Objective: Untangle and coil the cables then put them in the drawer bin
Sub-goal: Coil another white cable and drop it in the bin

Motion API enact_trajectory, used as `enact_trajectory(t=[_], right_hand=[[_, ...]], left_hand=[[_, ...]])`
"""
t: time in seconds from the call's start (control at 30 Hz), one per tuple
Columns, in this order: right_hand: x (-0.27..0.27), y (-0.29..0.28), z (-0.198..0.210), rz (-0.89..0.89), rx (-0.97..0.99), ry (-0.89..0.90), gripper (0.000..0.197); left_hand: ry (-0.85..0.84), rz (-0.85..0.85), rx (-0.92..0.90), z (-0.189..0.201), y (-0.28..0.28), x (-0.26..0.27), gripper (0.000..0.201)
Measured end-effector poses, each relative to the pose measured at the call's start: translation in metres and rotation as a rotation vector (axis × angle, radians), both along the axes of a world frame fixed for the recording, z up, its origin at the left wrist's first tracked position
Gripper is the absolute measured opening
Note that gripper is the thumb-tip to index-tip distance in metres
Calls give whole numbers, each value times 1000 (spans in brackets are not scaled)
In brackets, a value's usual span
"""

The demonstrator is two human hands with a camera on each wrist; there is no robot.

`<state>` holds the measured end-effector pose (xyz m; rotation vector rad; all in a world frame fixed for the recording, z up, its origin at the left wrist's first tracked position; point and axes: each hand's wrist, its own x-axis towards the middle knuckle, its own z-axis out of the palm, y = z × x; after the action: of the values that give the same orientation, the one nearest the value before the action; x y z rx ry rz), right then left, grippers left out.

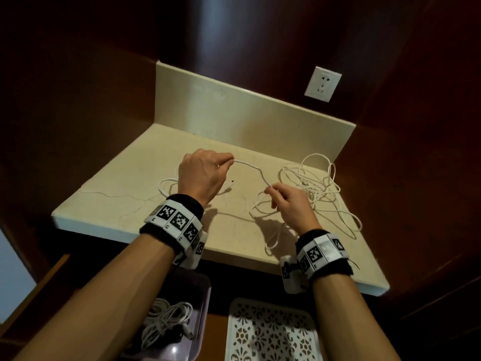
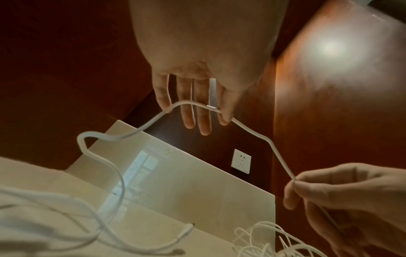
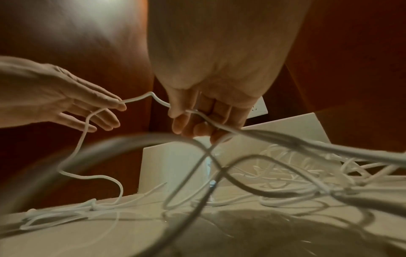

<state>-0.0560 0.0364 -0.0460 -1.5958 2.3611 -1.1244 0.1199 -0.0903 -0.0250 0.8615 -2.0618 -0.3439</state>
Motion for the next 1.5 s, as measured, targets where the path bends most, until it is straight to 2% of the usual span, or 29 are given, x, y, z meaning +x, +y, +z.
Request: enact_trajectory(t=[0.1, 0.23, 0.33, 0.43, 0.53, 0.73, 0.83, 0.93, 1.03, 1.13, 1.27, 1.37, 1.5], right_hand=[[-6, 1, -2, -23, -34, 0, 17], [-3, -9, 5, -37, -153, -4, 21], [-3, -14, 12, -47, -248, -48, 20], [-3, -13, 18, -45, -266, -86, 16], [-2, -10, 22, -32, -174, -15, 13], [-11, 2, 29, -27, 64, 67, 17], [-10, 1, 33, -12, 207, 194, 21], [-15, 5, 34, -32, 221, 239, 24], [-17, 5, 34, -40, 141, 215, 23], [-10, -2, 38, -32, 130, 224, 24], [-2, -9, 45, -19, 152, 255, 24], [6, -11, 49, -8, 174, 289, 23], [8, -8, 47, -19, 173, 333, 22]], left_hand=[[-52, -24, -38, 0, 6, -10, 25], [-108, -158, -103, -2, 21, -27, 33], [-61, -227, -84, -1, 27, -33, 38], [-44, -232, -86, 1, 24, -34, 28], [-145, -180, -32, 4, 14, -29, 24], [-143, -45, 105, 2, -17, -14, 24], [-138, 47, 134, 1, -25, -9, 25], [-111, 116, 136, 2, -31, -3, 25], [-131, 75, 89, 4, -24, -2, 28], [-230, -69, 24, 1, -10, -10, 36], [-295, -237, -11, -6, 5, -23, 34], [-265, -249, 9, -6, 12, -30, 32], [-208, -142, 2, -2, 12, -31, 29]])
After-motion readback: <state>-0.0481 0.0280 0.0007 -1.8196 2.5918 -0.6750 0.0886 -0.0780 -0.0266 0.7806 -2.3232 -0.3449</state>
